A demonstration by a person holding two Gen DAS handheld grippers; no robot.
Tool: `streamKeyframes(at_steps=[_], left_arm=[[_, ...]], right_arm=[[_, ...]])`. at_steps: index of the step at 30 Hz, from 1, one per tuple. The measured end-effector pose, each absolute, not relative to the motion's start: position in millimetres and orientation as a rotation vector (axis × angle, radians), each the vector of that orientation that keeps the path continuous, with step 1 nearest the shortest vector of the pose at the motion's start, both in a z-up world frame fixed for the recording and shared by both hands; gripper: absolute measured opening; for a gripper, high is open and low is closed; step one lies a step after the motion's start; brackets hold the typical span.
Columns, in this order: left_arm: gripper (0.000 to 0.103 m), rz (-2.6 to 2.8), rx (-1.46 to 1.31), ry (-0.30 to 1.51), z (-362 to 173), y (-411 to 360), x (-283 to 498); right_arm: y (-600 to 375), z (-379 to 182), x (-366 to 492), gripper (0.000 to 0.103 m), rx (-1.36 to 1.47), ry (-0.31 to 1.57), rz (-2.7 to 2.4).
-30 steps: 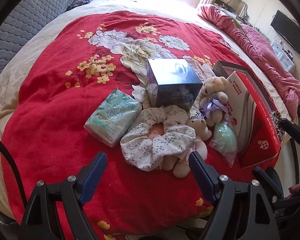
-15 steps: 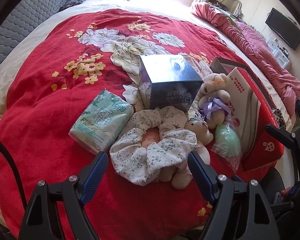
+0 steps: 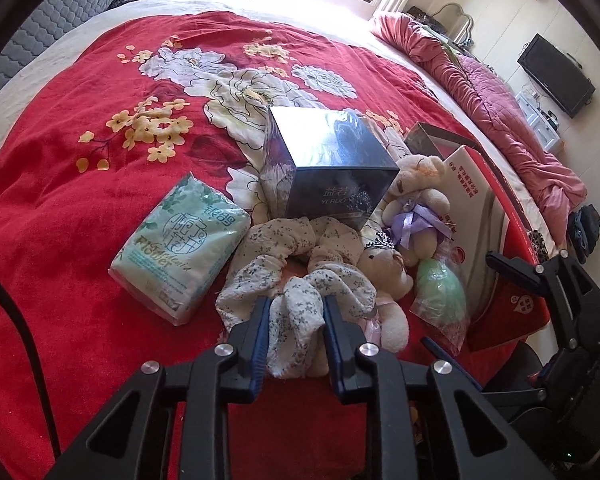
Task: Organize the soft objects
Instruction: 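Grasp the white floral scrunchie with left tool while right grasps the bagged green ball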
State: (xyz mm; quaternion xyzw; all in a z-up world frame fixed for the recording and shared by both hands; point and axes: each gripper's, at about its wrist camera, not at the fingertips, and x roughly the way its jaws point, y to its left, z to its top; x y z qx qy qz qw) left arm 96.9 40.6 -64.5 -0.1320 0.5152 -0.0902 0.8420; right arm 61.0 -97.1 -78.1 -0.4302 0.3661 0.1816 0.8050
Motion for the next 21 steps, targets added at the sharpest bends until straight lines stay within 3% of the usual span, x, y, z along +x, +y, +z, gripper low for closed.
streamKeyframes(at_steps=[8, 11, 13, 21], left_arm=[[0.017, -0.223, -0.277, 1.059, -62, 41, 96], [0.017, -0.226, -0.281, 1.051, -61, 42, 95], [0.016, -0.23, -0.282, 1.046, -60, 42, 94], [0.016, -0.228, -0.23, 1.016, -51, 35, 86]], right_arm=[[-85, -93, 78, 0.075, -0.938, 0.829, 0.391], [-83, -98, 87, 0.061, -0.934, 0.851, 0.39], [-84, -98, 92, 0.046, -0.916, 0.863, 0.393], [-99, -79, 86, 0.042, -0.788, 0.84, 0.467]])
